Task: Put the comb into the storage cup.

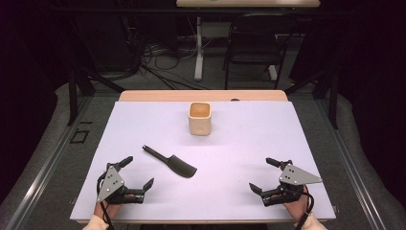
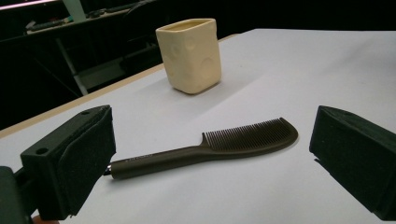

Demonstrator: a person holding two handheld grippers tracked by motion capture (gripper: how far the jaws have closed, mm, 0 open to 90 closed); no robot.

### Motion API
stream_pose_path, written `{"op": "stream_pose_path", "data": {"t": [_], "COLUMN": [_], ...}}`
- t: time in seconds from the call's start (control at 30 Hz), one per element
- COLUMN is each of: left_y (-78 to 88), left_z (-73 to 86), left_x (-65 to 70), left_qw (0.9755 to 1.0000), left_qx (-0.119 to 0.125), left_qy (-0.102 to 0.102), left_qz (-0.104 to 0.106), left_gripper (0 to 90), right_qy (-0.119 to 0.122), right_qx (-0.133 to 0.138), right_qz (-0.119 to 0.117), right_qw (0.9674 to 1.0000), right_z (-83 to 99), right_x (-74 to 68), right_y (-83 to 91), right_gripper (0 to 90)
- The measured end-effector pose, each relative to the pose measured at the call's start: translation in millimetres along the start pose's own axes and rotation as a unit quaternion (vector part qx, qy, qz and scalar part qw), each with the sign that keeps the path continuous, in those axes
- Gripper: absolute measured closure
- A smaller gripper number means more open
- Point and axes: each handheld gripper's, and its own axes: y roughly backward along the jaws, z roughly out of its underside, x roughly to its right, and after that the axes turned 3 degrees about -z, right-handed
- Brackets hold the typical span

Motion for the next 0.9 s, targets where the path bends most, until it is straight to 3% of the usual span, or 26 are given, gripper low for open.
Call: {"op": "stream_pose_path", "data": {"t": [0.5, 0.9], "left_y": [-0.7, -11.9], "left_z": [-2.0, -7.5], "left_x": [0.1, -2.2], "left_qw": [0.9999, 0.9997], "left_qx": [-0.009, -0.013], "left_qy": [-0.01, -0.008], "left_qz": [-0.006, -0.018], "left_gripper": [0.0, 0.0], "right_qy": [0.005, 0.006], "right_qx": [-0.005, -0.008], "right_qz": [0.0, 0.001], "right_qw": [1.0, 0.9999], "right_z": [-0.3, 0.1], "right_x": [-0.5, -0.6], "right_y": [-2.8, -3.8], "right_gripper": [0.0, 0.0]}}
